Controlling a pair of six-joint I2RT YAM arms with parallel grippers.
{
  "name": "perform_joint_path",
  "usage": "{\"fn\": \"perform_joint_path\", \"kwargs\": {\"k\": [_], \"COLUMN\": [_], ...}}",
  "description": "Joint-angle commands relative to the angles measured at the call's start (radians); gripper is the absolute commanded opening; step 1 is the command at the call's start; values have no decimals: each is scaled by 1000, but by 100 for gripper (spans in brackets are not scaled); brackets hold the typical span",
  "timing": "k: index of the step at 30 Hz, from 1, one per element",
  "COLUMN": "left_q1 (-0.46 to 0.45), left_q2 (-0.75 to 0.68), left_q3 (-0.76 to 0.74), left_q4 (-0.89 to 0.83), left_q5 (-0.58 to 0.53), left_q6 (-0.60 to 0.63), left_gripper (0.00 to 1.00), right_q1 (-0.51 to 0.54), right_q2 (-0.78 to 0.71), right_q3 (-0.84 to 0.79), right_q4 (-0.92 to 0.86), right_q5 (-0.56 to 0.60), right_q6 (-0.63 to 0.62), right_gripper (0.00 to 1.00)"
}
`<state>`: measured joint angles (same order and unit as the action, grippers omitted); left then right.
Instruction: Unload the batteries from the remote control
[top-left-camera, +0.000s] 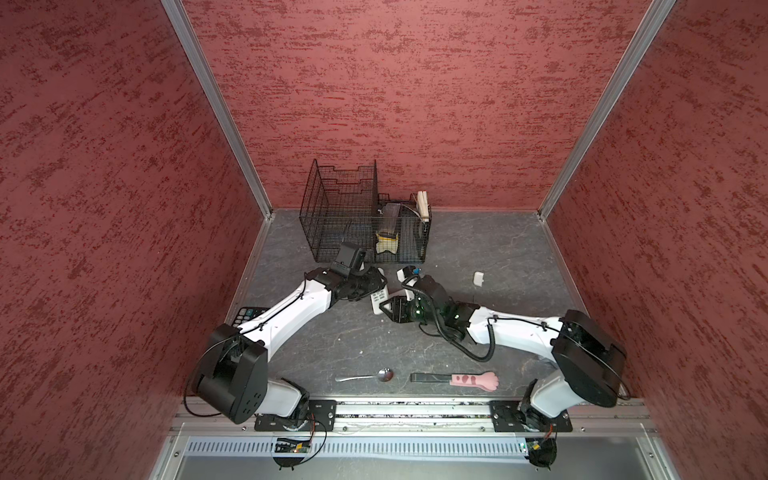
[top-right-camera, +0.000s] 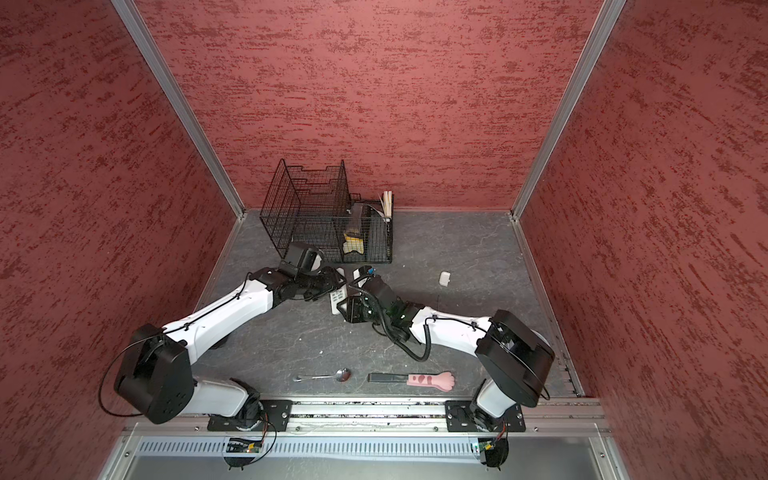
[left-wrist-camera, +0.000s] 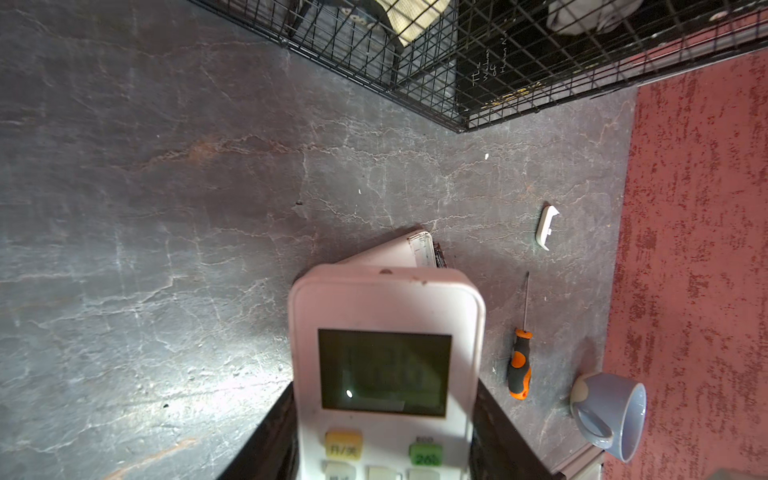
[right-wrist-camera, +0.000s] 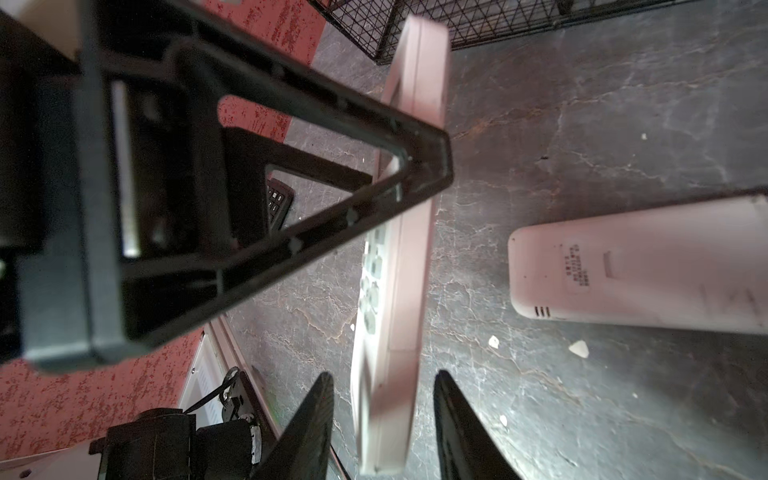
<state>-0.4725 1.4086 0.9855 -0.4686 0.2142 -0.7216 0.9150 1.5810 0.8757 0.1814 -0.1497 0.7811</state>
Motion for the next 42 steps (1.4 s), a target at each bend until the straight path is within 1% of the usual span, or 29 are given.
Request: {"fn": "perform_joint_path", "kwargs": {"k": [1, 5, 10, 14, 15, 17, 19, 22, 24, 29, 31, 36, 38, 42], "left_q1": [-3, -3, -3, 0, 0, 1, 10, 20, 28, 57, 75, 128, 153, 176], "left_q2": [-26, -28, -30, -30, -31, -25, -21, -14, -6, 15, 17, 21, 31, 71], "left_q3": [15, 9, 8, 6, 6, 4, -3, -14, -8, 51, 85, 201, 248, 321], "left_q4": [28, 37, 45, 51, 53, 53, 62, 69, 64, 10, -27, -177, -260, -422], "left_q5": [25, 33, 31, 40, 41, 42, 57, 69, 80, 92, 96, 121, 139, 221], "left_q6": [-9, -18, -27, -35, -35, -34, -38, -44, -39, -8, 7, 38, 40, 35], "left_gripper": [29, 29, 30, 32, 33, 36, 37, 42, 48, 63, 67, 71, 71, 71], "right_q1": [5, 5, 4, 3, 2, -4, -10, -19, -23, -27, -28, -27, -24, -3], "right_q2": [22, 53, 81, 76, 74, 70, 68, 67, 67, 70, 65, 43, 20, -30], "right_q3": [48, 74, 85, 74, 71, 57, 42, 36, 44, 77, 82, 83, 75, 85], "right_q4": [-3, 7, 27, 25, 26, 36, 54, 62, 51, -16, -48, -147, -180, -298], "right_q5": [33, 33, 23, 46, 52, 59, 60, 51, 42, 22, 19, 19, 28, 111], "right_q6": [-14, -20, -16, -17, -17, -16, -17, -38, -59, -142, -176, -290, -367, -552], "right_gripper": [42, 39, 31, 23, 21, 13, 8, 3, 1, 0, 0, 0, 0, 0]}}
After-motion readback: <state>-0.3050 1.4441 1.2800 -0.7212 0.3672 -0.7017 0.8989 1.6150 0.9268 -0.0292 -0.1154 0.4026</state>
